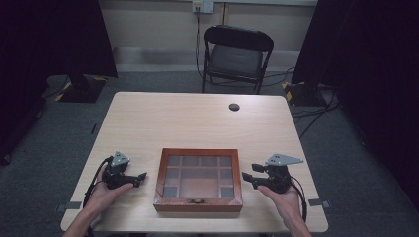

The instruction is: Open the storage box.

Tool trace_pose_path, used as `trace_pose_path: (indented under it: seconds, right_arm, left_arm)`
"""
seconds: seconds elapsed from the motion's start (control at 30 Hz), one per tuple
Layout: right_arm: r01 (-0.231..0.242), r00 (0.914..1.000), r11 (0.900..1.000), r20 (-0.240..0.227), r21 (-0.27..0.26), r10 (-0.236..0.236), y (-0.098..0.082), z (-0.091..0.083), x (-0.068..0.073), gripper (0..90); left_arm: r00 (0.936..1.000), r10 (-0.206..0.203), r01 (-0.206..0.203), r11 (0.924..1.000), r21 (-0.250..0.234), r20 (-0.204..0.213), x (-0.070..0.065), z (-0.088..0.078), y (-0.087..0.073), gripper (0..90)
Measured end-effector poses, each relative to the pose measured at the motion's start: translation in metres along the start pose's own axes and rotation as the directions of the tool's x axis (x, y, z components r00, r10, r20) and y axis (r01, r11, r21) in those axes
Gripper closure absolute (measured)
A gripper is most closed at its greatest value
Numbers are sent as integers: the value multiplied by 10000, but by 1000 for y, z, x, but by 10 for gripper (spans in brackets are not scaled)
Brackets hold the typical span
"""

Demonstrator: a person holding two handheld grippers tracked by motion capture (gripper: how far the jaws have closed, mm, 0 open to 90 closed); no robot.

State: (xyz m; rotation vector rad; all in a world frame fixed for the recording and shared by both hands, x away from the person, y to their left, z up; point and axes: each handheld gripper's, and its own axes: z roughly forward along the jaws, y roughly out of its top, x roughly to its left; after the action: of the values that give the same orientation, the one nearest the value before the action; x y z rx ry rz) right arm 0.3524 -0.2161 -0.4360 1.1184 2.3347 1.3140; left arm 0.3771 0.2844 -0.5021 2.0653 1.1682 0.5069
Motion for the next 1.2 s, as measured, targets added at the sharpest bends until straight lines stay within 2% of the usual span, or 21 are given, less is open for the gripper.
trace_pose_path:
  seconds: [0.2, 0.33, 0.43, 0.53, 0.73, 0.93, 1.03, 1.07, 1.13, 1.2]
  right_arm:
    - [526, 9949, 9986, -859, -25, -527, 18, 9, 19, 447]
    - [797, 9859, 9968, -1479, 34, -783, 29, 21, 33, 399]
    - [1104, 9758, 9938, -1915, 163, -1052, 36, 29, 46, 414]
    - [1438, 9612, 9896, -2391, 99, -1373, 41, 36, 58, 473]
    - [1719, 9324, 9851, -3241, 82, -1601, 43, 49, 77, 605]
    - [2081, 8963, 9771, -4085, 435, -1727, 34, 58, 92, 688]
    - [2216, 8734, 9732, -4565, 622, -1697, 31, 62, 97, 718]
    - [2313, 8721, 9706, -4565, 667, -1764, 31, 63, 98, 720]
    - [2348, 8627, 9698, -4739, 666, -1763, 30, 65, 101, 737]
    - [2440, 8602, 9669, -4770, 744, -1804, 29, 65, 103, 747]
  left_arm:
    - [10000, -1, 1, 10000, -1, -1, 0, 0, 0, 106]
    - [10000, 5, -5, 10000, 4, 0, 0, 0, 0, 106]
    - [10000, -1, 1, 10000, 0, 1, 0, 0, 0, 106]
    - [10000, 3, -3, 10000, 3, 1, 0, 0, 0, 105]
    - [10000, 1, -1, 10000, 4, 5, 0, 0, 0, 105]
    - [10000, 51, -51, 10000, 22, 28, 1, 0, 0, 104]
    - [10000, 59, -59, 10000, 14, 42, 1, 0, 0, 103]
    - [10000, 51, -51, 10000, 11, 46, 1, 0, 0, 103]
    - [10000, 56, -56, 10000, 12, 45, 1, 0, 0, 103]
    - [10000, 54, -55, 10000, 13, 42, 1, 0, 0, 103]
